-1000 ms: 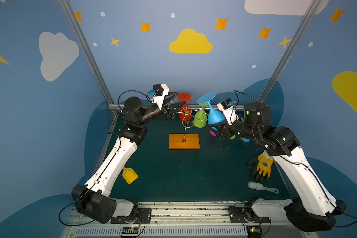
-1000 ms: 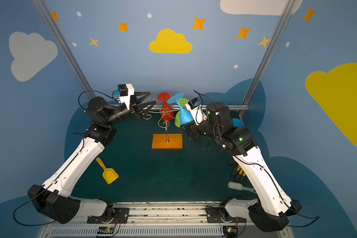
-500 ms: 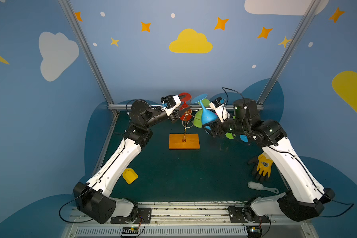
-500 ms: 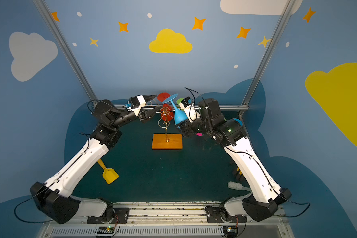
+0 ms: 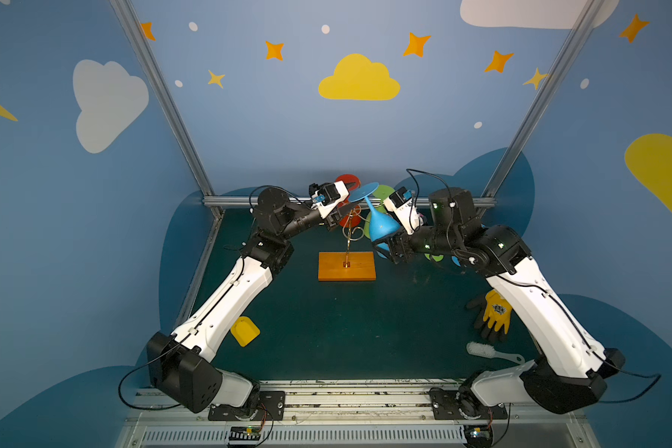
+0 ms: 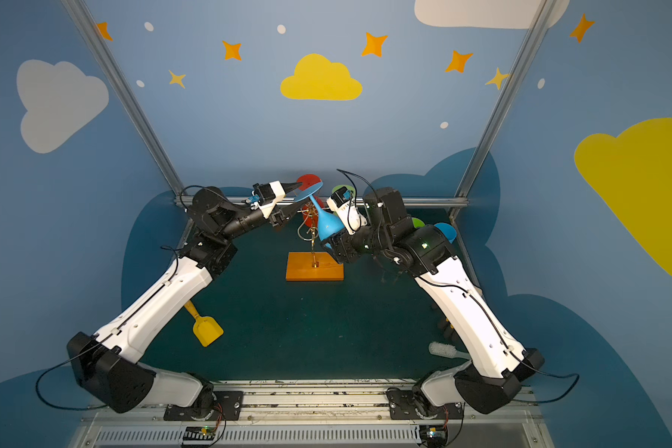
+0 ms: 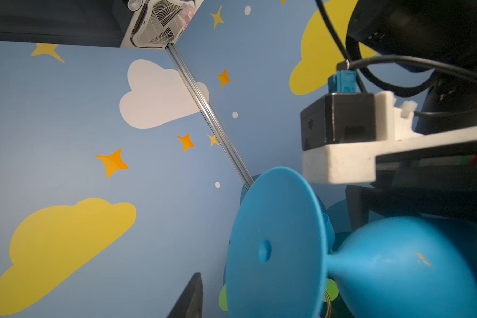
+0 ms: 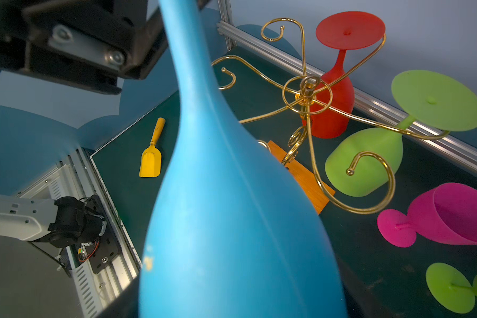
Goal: Take the wine glass off the wine glass rack
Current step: Pass the wine glass.
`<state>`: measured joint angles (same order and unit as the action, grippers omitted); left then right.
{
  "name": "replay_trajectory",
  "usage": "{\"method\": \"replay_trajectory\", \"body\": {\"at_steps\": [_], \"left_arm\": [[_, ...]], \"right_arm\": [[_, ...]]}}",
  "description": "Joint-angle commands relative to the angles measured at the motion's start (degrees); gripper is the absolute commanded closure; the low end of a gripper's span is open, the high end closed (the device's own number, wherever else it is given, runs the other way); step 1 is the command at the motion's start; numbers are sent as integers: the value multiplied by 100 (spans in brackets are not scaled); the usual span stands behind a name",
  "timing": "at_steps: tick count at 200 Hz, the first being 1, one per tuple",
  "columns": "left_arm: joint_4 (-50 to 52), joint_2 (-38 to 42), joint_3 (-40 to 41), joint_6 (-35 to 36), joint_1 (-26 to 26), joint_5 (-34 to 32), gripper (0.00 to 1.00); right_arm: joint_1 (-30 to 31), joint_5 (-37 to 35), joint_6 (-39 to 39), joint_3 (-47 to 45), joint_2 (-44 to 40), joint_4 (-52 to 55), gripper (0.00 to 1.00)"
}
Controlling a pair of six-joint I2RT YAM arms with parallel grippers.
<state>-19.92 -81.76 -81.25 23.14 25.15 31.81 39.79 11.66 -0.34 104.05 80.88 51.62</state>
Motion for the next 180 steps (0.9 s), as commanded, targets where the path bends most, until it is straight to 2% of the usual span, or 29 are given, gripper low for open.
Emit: {"method": "replay_trajectory", "body": {"at_steps": [1, 78, 107, 147, 180], "left_arm": [[-78, 28, -194, 24, 10, -182, 65], [33, 61, -181, 28, 22, -364, 92], [-18, 79, -115, -10, 25, -488, 97], [-3, 168, 55, -385, 25, -819, 97], [159, 240, 216, -939, 25, -1172, 97]], "right_arm": [[46, 62, 33, 80, 20, 50, 51], [55, 86, 130, 54, 34, 51, 46], [46, 81, 169, 39, 11, -4, 34], [-53, 47, 321, -255, -305, -588, 18], [-227, 189, 423, -610, -674, -1250, 13]]}}
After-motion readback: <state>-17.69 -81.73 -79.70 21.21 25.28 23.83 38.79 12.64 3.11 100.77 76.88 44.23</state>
